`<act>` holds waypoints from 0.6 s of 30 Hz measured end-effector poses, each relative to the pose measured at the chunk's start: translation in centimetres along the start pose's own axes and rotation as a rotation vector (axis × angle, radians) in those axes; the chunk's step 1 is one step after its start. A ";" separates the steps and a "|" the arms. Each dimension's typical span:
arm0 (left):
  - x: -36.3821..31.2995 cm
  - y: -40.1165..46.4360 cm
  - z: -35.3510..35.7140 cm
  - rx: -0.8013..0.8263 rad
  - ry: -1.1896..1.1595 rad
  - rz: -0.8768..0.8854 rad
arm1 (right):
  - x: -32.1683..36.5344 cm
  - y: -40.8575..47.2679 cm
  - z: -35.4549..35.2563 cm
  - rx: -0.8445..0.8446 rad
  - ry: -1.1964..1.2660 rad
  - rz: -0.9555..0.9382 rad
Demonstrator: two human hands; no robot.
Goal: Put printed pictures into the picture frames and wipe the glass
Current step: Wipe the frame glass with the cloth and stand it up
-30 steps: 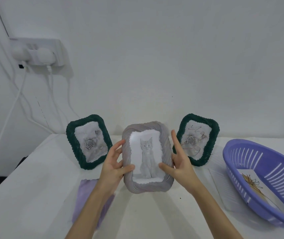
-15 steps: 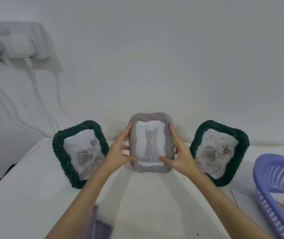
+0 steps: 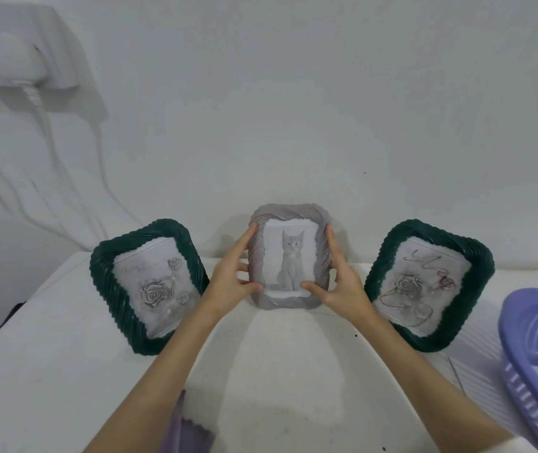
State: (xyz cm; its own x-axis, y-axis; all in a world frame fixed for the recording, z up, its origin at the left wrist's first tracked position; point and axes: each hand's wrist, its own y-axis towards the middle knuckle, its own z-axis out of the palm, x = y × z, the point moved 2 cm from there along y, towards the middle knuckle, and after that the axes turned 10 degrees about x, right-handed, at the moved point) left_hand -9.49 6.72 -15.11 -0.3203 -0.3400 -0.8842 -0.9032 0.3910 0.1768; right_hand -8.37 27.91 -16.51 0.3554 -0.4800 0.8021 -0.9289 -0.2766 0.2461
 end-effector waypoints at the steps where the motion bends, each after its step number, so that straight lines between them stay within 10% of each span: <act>1: 0.0 -0.1 0.1 0.004 -0.004 -0.002 | 0.0 -0.1 -0.1 0.000 -0.027 0.005; 18: 2.5 -2.2 1.3 0.027 0.037 -0.099 | -1.3 -3.3 1.4 -0.061 -0.141 0.072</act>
State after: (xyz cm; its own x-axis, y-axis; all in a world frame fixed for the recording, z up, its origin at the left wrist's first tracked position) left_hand -7.96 6.12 -18.22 -0.2404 -0.4092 -0.8802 -0.9230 0.3770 0.0769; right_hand -5.64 28.25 -19.18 0.2949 -0.6103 0.7352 -0.9555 -0.1884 0.2269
